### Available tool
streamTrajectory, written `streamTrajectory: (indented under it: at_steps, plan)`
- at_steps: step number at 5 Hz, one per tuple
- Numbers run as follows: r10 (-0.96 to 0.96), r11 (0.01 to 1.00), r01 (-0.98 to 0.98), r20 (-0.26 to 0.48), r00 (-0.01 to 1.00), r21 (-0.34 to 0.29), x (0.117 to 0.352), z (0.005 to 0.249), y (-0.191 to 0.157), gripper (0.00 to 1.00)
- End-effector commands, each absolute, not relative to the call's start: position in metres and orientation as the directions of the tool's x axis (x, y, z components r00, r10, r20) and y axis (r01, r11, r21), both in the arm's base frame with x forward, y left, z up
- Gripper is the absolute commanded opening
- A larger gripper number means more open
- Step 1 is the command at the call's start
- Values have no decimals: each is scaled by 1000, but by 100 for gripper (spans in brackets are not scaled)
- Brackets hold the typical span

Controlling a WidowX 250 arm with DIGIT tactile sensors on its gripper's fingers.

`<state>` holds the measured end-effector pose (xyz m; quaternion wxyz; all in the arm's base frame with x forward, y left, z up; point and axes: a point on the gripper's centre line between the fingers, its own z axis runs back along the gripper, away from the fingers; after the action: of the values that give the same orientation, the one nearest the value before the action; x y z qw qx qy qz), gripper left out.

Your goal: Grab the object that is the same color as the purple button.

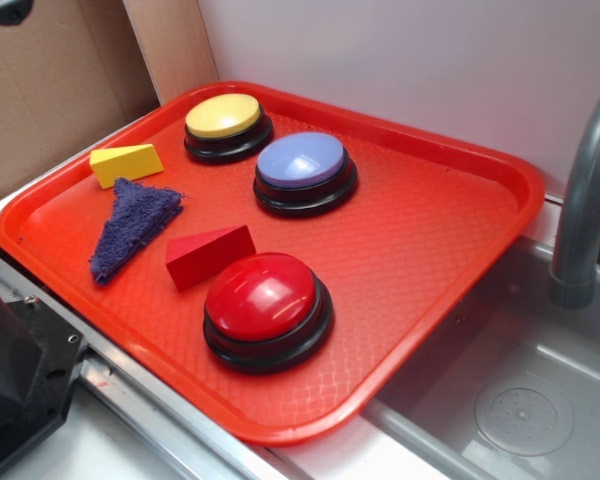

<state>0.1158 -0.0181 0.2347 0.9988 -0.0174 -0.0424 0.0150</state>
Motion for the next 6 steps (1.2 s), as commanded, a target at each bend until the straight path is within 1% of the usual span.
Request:
streamTrajectory:
  at_steps: [1, 2, 3, 4, 5, 6]
  plan:
    - [31, 999, -29, 84, 996, -36, 116, 235, -18, 100]
    - [132, 990, -127, 92, 987, -59, 121, 231, -10, 100]
    - [235, 972, -232, 97, 967, -49, 127, 222, -1, 100]
    - [387, 922, -381, 87, 918, -72, 140, 194, 17, 100]
    - [487, 873, -482, 104, 867, -70, 147, 165, 29, 100]
    - [575, 818, -568, 137, 807, -90, 152, 134, 45, 100]
